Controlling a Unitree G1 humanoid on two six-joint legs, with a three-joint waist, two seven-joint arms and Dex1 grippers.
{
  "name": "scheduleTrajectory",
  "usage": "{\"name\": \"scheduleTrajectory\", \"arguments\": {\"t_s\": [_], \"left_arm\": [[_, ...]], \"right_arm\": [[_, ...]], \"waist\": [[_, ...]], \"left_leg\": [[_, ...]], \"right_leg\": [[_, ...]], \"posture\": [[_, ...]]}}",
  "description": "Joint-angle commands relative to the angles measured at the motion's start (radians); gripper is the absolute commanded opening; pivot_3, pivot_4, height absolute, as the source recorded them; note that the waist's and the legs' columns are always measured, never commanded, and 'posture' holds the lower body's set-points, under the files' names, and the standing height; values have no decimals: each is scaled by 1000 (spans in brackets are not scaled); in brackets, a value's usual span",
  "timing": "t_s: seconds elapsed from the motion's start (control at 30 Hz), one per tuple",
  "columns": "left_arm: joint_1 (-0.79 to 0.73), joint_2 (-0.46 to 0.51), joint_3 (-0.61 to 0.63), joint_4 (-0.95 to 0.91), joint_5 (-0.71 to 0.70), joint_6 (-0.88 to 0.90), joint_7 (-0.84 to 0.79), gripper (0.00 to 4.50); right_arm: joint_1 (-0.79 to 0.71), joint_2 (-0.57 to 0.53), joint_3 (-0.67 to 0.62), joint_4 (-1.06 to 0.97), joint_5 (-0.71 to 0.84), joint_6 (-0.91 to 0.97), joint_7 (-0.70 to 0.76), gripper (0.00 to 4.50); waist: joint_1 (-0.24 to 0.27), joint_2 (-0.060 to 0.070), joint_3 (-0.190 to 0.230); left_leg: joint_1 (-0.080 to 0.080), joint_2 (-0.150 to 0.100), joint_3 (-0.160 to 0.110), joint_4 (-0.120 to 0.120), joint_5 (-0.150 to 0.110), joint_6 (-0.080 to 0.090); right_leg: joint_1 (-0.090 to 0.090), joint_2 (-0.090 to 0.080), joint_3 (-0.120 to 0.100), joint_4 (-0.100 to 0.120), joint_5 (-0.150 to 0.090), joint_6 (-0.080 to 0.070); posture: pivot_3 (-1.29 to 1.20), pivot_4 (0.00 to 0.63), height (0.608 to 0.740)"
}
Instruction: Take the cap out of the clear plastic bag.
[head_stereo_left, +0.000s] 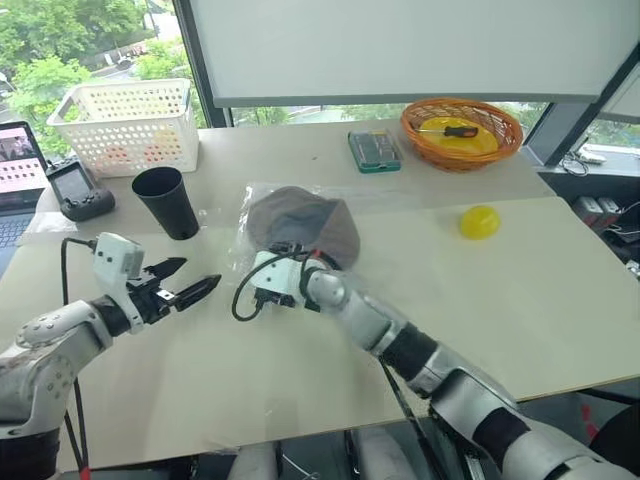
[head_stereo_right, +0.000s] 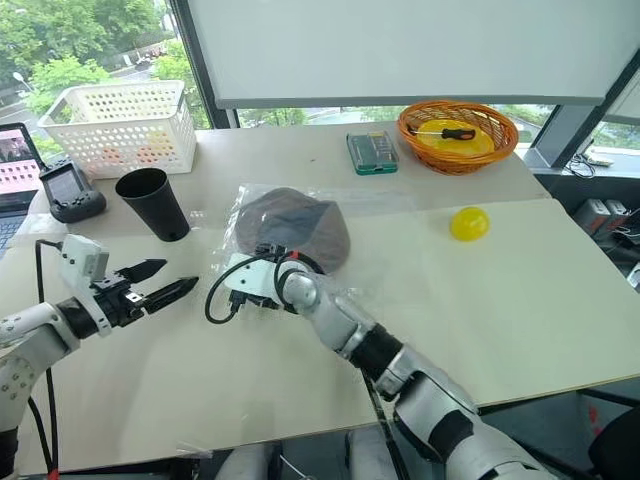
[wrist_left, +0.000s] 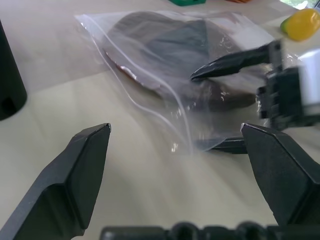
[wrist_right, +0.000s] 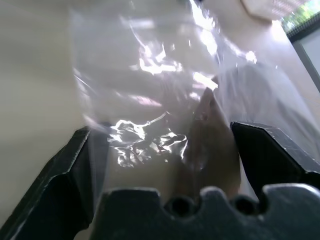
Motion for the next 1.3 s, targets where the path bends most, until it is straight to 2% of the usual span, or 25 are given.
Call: {"name": "scheduleTrajectory", "arguments": {"t_s": [0.03,0.13,0.33,0.43,0.47,0.53,0.8,0.93,1.03,1.17,1.3], "left_arm": [[6,7,36,-49,-21,9,11,4500],[12,5,45,-62,-31,18,21,4500],[24,-7,43,-80,-38,23,34,4500],[31,-15,41,-85,-42,23,38,4500],[33,-16,41,-87,-43,24,40,4500],[36,-17,41,-91,-44,25,43,4500],[41,-18,39,-90,-53,25,43,4500],[38,-20,33,-86,-56,24,44,4500],[35,-22,24,-84,-56,24,45,4500],[28,-25,11,-77,-54,25,43,4500],[18,-26,-7,-59,-46,19,35,4500]], "right_arm": [[-35,75,-27,179,-48,-47,-76,4497],[-59,119,-81,289,-58,-13,-140,4497],[-74,120,-142,358,-40,30,-137,4497],[-46,136,-165,363,-12,65,-79,3810],[-35,141,-172,358,-4,77,-63,3360],[-23,147,-182,348,8,91,-42,2803],[10,158,-178,309,30,137,60,118],[15,146,-183,299,24,117,69,118],[19,107,-168,256,11,11,91,118],[84,-32,-157,27,41,-250,236,118],[152,-192,-174,-206,111,-396,429,118]], "waist": [[-4,-1,-1],[-5,-2,-1],[13,-1,-2],[23,-1,-2],[25,-1,-2],[27,-1,-2],[23,-1,-3],[22,-1,-3],[21,-1,-3],[18,-2,-3],[16,-1,-2]], "left_leg": [[1,1,0,0,0,0],[9,1,0,-3,0,0],[18,0,-2,-4,0,0],[18,0,-2,-4,0,0],[18,0,-2,-4,0,0],[18,0,-2,-4,0,0],[17,0,-2,-5,0,0],[18,0,-2,-7,0,0],[18,0,-2,-8,0,0],[16,0,-2,-8,0,0],[11,0,-2,-8,0,0]], "right_leg": [[0,0,0,0,1,-1],[6,1,0,1,1,-1],[17,0,-2,-3,-4,3],[17,0,-2,-3,-4,3],[17,0,-2,-3,-4,3],[17,0,-2,-2,-3,2],[17,0,-2,-3,-4,2],[16,0,-2,-3,-5,1],[16,0,-2,-3,-5,1],[16,0,-2,-5,-8,5],[13,0,-3,-8,-8,7]], "posture": [[0,150,736],[0,150,736],[0,150,736],[0,150,736],[0,150,736],[0,150,736],[0,150,736],[0,150,736],[0,150,736],[0,150,736],[0,150,736]]}}
